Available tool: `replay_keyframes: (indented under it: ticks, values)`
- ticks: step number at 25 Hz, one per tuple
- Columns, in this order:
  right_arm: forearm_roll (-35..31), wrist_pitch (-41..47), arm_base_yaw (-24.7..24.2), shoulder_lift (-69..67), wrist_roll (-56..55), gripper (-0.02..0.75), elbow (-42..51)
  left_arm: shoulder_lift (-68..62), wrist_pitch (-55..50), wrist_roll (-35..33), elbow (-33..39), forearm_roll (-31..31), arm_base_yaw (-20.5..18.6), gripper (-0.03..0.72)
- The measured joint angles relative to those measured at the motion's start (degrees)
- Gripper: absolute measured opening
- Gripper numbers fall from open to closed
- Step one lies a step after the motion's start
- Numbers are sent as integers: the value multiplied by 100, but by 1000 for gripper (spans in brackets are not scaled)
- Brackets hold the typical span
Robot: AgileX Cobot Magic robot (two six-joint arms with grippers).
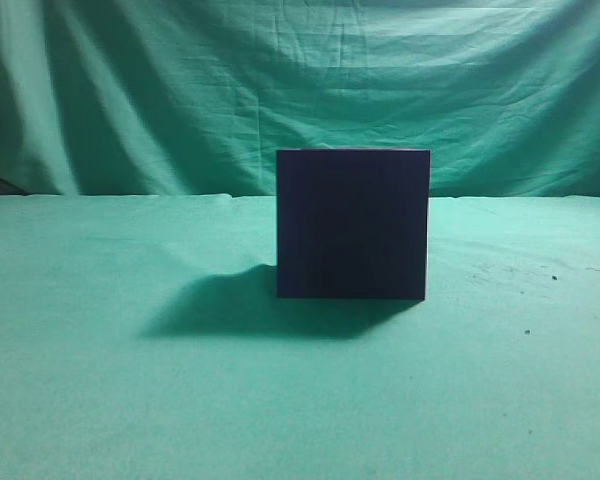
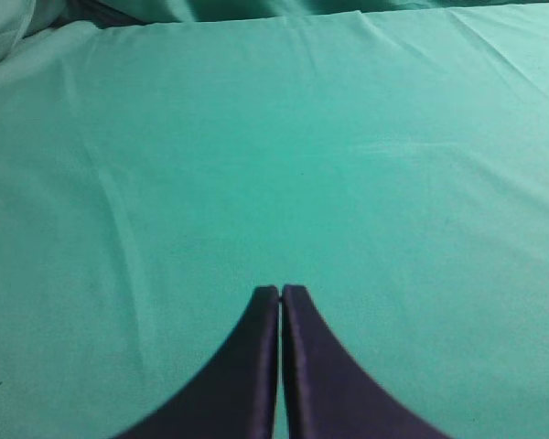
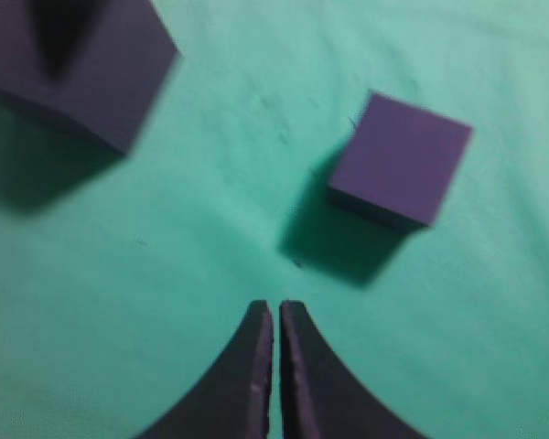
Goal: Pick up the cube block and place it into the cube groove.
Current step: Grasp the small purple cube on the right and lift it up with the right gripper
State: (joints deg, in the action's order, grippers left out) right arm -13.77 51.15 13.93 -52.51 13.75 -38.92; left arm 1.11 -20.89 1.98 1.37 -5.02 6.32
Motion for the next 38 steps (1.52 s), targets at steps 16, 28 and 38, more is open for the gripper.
replay_keyframes:
  ticks: [16, 28, 38]
  values:
    - [1703, 361, 326, -3313, -2344, 644, -1513, 0, 0, 0, 0, 0, 0, 0]
    - [1714, -182, 9, -4483, -2423, 577, -1811, 0, 0, 0, 0, 0, 0, 0]
    - [1703, 440, 9, -4532, -2366, 433, -2604, 0, 0, 0, 0, 0, 0, 0]
